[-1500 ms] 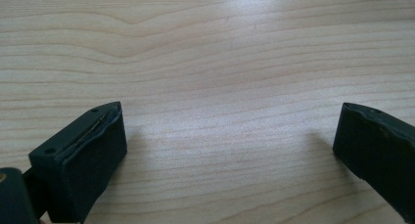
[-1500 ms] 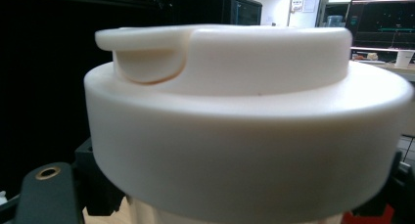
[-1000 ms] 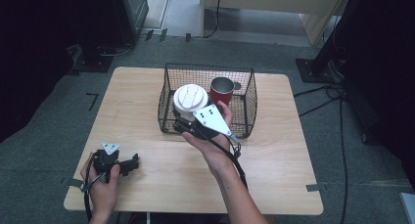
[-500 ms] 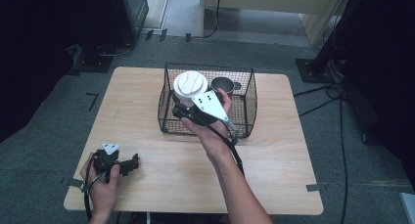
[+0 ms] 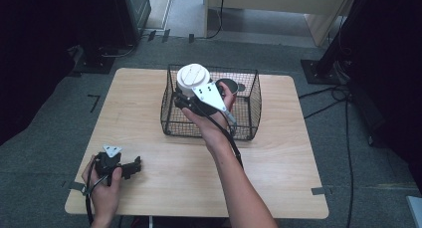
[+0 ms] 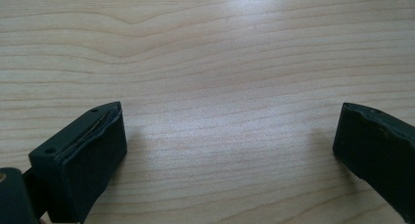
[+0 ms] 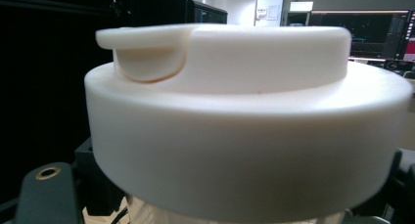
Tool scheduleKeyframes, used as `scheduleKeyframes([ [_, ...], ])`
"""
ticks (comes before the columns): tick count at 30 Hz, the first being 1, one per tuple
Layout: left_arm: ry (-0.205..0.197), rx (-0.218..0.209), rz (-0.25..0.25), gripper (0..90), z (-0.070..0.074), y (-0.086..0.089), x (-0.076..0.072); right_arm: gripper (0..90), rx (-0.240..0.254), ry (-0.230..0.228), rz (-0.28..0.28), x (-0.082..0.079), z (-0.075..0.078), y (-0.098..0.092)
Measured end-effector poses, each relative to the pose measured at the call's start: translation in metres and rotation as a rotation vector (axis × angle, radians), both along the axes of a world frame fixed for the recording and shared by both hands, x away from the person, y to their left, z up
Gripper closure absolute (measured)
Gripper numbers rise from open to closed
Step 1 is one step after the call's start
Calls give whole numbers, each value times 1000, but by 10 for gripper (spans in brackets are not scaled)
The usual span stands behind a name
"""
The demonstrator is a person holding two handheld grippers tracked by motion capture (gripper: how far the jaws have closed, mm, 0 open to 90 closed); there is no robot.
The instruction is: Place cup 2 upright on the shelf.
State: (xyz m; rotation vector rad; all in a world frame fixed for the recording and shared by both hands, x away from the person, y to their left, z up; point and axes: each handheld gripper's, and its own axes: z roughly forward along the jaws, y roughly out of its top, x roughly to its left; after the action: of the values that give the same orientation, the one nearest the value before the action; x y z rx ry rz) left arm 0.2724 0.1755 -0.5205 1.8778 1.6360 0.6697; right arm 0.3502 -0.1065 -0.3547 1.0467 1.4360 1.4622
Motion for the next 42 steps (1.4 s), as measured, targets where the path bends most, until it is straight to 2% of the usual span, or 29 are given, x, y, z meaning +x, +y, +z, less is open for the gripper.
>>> scheduleKeyframes([
  [10,-1,1,1,0,0,0,0,160,1,-2,-37,21,-15,3],
  [21,-1,1,0,0,0,0,0,160,-7,1,-31,37,-22,11],
  [30,-1,0,1,0,0,0,0,160,-6,6,-30,52,-35,18],
  [36,-1,0,1,0,0,0,0,160,29,30,-34,63,-46,20],
  [42,0,1,0,0,0,0,0,160,29,36,-28,68,-52,24],
])
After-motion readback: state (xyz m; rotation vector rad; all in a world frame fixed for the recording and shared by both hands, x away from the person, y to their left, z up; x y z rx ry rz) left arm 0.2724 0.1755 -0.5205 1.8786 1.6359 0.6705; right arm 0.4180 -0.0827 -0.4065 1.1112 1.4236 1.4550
